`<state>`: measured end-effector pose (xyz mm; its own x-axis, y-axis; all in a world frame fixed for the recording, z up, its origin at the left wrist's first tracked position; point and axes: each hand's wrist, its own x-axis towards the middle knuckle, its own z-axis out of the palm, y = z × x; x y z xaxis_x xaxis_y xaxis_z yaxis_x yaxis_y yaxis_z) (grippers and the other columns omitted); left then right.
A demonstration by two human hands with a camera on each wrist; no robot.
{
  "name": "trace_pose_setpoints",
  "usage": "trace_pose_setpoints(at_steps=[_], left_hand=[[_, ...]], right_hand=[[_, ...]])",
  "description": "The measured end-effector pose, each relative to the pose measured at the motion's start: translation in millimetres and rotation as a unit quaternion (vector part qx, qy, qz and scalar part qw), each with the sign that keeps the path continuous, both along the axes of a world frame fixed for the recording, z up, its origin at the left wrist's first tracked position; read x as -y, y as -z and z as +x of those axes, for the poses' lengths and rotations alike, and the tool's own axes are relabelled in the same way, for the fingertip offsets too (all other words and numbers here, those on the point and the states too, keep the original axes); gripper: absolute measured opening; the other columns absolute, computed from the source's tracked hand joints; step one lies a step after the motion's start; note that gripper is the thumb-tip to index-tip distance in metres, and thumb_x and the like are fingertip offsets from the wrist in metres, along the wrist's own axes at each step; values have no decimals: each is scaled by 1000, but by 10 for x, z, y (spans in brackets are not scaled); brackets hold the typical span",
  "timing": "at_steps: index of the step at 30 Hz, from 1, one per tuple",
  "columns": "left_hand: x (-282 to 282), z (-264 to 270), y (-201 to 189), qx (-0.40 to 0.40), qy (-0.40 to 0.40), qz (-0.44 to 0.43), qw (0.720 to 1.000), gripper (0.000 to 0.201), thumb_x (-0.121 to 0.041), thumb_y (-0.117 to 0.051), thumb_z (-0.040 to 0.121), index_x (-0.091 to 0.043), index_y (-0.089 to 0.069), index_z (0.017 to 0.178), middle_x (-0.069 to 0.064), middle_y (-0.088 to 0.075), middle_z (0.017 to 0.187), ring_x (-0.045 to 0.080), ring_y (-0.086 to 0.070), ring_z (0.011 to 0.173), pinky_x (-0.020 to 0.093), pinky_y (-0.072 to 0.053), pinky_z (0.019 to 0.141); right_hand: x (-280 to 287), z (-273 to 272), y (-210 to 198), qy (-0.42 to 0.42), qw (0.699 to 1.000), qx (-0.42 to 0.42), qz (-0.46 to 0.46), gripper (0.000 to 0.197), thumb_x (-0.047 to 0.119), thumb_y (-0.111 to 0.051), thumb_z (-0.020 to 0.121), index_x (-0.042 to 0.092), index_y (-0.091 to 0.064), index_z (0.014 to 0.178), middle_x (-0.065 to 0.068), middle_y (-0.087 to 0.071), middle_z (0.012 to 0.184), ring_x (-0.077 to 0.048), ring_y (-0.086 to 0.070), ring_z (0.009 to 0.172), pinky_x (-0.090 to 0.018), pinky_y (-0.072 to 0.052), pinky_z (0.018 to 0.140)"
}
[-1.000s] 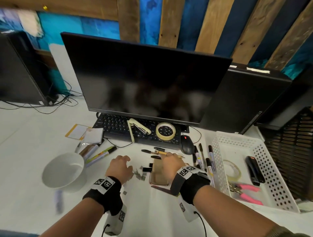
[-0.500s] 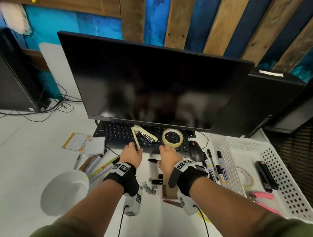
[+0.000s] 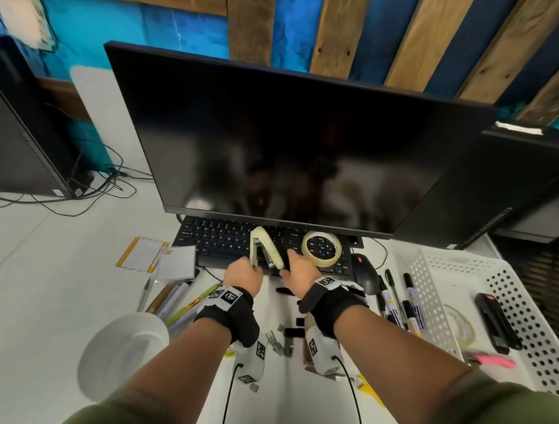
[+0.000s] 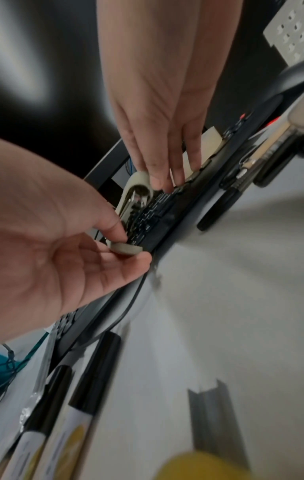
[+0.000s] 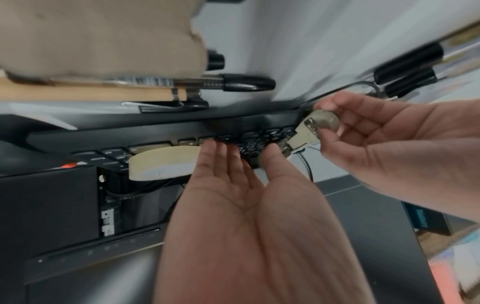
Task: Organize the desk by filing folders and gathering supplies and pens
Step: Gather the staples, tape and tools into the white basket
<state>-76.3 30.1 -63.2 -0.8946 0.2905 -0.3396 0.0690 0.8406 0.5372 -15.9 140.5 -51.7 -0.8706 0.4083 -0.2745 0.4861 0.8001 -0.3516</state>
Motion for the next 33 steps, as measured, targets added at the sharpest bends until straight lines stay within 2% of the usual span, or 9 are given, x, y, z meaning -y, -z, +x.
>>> trace_pose_setpoints(at_steps=[8,14,16,19,23,25,28,30,33], left_hand=[[77,185,-13,39,33,72,996,9,-12,-49,88,-7,-51,81,12,-61,87,29,-58,86,27,-39,68],[40,521,-89,46,87,135,986,12,-7,-46,91,-8,-47,78,16,-62,84,31,-61,83,36,-49,74],[-22,651,-126,45,122,133,983,13,-6,-48,90,-12,-46,78,7,-54,74,25,-53,75,30,-43,68],[-111,861,-162,78,129,183,972,13,-4,-47,91,-10,-58,95,0,-53,72,19,-50,71,25,-42,63],[-240,1119,-247,140,150,245,948,13,-1,-45,92,-5,-57,91,2,-53,72,12,-49,63,11,-43,57],[-337,1215,-285,151,175,245,942,10,-4,-49,92,-7,-58,88,6,-55,75,16,-53,66,21,-50,68],[-479,1371,-345,203,207,268,919,8,-5,-53,91,-4,-58,97,18,-56,87,26,-57,83,52,-50,88],[-587,1512,-398,187,252,254,915,15,-11,-54,92,-9,-58,106,15,-60,94,22,-56,86,43,-50,86],[-768,1715,-458,166,309,255,901,27,-12,-53,93,-12,-56,120,2,-58,99,6,-53,79,9,-44,67]], right_hand=[[118,209,-94,37,984,-81,-155,30,21,-50,92,8,-49,119,-14,-62,108,-31,-58,99,-36,-45,82],[29,520,-219,173,927,-138,-302,41,39,-39,97,14,-51,127,-9,-61,115,-25,-60,103,-42,-52,87],[-16,612,-284,218,896,-148,-358,38,34,-40,98,13,-50,128,-11,-59,119,-28,-59,109,-47,-51,92],[-80,790,-391,269,859,-150,-410,39,29,-43,98,5,-48,127,-10,-54,109,-25,-57,97,-45,-53,88],[-219,1041,-457,290,860,-144,-395,34,28,-41,97,5,-44,122,-12,-54,100,-25,-58,84,-45,-55,77],[-358,1148,-373,291,882,-140,-344,46,36,-53,84,6,-46,117,-10,-60,98,-26,-62,87,-53,-54,83],[-754,1328,37,288,904,-134,-285,70,51,-66,50,12,-52,105,-12,-66,99,-30,-66,93,-53,-56,78],[-881,1497,-6,294,910,-134,-258,76,50,-68,38,11,-52,101,-13,-66,98,-32,-66,90,-52,-56,76],[-932,1762,-365,302,920,-132,-212,73,42,-67,35,5,-54,97,-19,-66,92,-36,-66,85,-52,-57,71]])
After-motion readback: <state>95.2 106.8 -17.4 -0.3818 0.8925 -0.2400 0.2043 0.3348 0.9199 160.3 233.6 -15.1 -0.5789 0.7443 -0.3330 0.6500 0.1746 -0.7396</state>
